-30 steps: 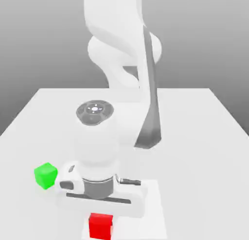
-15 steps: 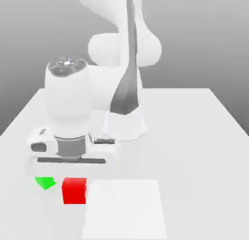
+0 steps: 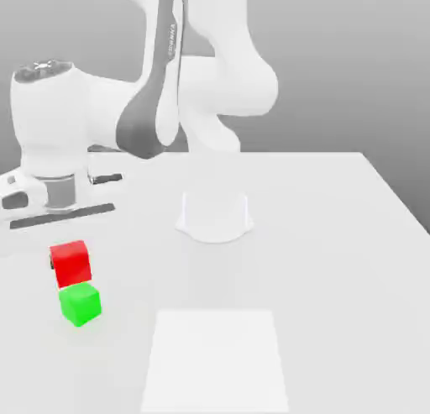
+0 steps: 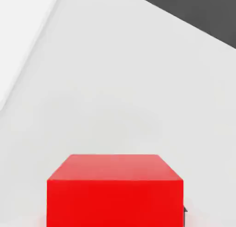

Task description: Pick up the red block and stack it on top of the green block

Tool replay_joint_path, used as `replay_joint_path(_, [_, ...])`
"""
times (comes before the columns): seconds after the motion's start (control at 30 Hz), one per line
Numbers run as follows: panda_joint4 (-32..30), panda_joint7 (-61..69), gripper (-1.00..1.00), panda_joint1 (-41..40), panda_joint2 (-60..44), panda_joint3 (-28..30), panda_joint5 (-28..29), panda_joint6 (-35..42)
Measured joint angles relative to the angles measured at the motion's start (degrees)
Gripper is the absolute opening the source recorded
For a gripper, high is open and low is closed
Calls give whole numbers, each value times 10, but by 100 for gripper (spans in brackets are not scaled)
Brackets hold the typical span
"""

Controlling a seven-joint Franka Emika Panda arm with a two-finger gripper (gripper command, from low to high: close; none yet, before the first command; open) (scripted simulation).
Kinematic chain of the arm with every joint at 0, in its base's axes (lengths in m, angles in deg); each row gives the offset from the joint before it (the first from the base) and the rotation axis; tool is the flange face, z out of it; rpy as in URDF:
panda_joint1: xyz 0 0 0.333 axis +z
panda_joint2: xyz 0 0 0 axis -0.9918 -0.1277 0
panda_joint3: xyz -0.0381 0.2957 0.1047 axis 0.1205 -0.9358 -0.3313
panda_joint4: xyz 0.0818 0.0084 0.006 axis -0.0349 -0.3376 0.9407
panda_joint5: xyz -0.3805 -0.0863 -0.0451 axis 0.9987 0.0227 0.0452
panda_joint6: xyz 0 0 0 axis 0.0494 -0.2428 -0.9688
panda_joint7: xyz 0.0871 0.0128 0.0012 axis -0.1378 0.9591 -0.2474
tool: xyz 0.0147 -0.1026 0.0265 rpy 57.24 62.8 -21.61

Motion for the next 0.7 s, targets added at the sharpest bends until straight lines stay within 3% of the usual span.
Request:
replay_joint_path(0.23, [-19, 149, -100, 12, -13, 35, -65, -17])
replay_joint_path(0.5, [-13, 212, -100, 33, -80, 36, -151, -69])
replay_joint_path(0.7, [-17, 223, -100, 36, -125, 37, -167, -125])
